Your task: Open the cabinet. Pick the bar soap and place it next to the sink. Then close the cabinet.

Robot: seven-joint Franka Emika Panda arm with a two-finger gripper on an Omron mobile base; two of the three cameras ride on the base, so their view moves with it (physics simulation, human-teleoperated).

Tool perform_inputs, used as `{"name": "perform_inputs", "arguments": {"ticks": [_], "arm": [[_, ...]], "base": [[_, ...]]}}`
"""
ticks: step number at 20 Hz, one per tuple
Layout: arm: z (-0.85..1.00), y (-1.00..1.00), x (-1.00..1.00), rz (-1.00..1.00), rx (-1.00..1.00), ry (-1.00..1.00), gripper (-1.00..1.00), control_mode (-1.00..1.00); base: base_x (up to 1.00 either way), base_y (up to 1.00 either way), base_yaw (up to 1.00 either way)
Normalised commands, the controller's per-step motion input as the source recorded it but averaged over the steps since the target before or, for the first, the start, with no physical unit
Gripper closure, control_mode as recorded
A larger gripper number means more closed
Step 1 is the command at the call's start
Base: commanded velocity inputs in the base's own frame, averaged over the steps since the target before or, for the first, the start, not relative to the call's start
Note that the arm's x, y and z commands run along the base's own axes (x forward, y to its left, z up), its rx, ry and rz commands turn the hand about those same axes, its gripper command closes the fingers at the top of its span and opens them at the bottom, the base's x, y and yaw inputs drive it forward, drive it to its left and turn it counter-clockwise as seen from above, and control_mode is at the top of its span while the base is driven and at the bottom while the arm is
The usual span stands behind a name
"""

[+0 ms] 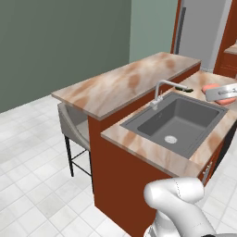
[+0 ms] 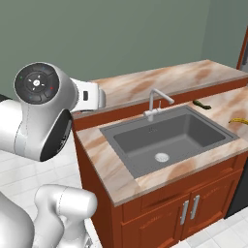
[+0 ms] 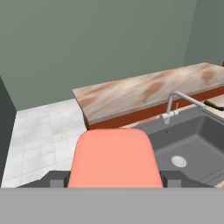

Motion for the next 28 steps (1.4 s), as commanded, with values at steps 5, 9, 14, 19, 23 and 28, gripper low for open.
{"name": "perform_inputs", "arguments": {"ticks": [5, 9, 14, 19, 23, 28], "arm": [[-0.02, 0.07, 0.07, -0.02, -0.01, 0.1, 1.0, -1.0], [-0.05, 0.43, 0.48, -0.17, -0.07, 0.52, 1.0, -1.0], [-0.01, 0.0, 0.44, -0.02, -0.01, 0.33, 1.0, -1.0], [-0.4, -0.03, 0.33, 0.0, 0.01, 0.04, 1.0, -1.0], [-0.79, 0.0, 0.23, 0.02, 0.0, -0.02, 1.0, -1.0], [-0.98, 0.0, 0.18, 0.04, 0.0, -0.05, 1.0, -1.0]], "base": [[0.0, 0.0, 0.0], [0.0, 0.0, 0.0], [0.0, 0.0, 0.0], [0.0, 0.0, 0.0], [0.0, 0.0, 0.0], [0.0, 0.0, 0.0]]}}
